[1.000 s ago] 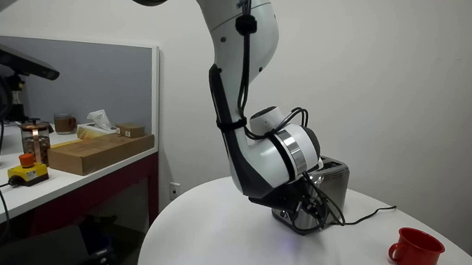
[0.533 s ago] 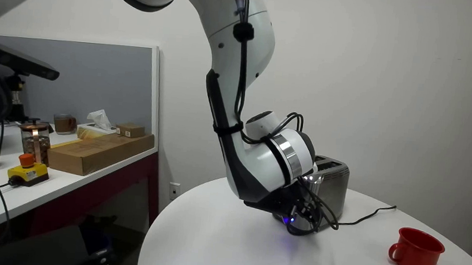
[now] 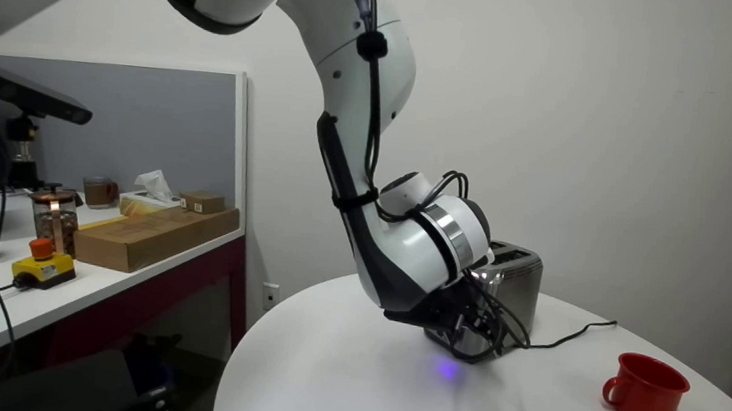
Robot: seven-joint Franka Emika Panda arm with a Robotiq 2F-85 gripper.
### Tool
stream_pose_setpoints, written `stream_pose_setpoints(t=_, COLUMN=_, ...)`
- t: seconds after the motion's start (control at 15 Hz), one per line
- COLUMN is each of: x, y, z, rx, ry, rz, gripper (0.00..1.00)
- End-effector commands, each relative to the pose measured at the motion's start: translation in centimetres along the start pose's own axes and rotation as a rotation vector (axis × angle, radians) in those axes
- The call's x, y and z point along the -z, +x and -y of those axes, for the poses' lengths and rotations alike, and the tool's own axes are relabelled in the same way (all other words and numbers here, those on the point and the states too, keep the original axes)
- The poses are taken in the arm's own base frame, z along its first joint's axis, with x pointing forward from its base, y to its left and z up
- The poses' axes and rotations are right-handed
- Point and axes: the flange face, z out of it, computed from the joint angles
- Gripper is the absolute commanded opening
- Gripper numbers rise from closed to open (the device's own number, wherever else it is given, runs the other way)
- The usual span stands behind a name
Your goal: Turn off the switch of the toaster
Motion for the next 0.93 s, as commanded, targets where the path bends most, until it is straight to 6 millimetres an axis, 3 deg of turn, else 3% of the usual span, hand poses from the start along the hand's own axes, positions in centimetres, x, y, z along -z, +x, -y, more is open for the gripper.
stream_pose_setpoints(t=0.0, x=-0.7, y=0.5, z=1.4, rx=0.018, ry=-0.011, rz=-0.035, gripper=1.00)
stream_pose_setpoints(t=0.47, x=2.0, y=-5.1, z=3.6, rx=0.215, ry=0.155, rz=0.156, gripper=1.00)
stream_pose_setpoints(t=0.67, x=3.7, y=-5.0, z=3.2, rx=0.263, ry=0.206, rz=0.212, gripper=1.00)
stream_pose_setpoints(t=0.87, x=5.7, y=-2.8, z=2.0, rx=0.258, ry=0.231, rz=0.253, gripper=1.00)
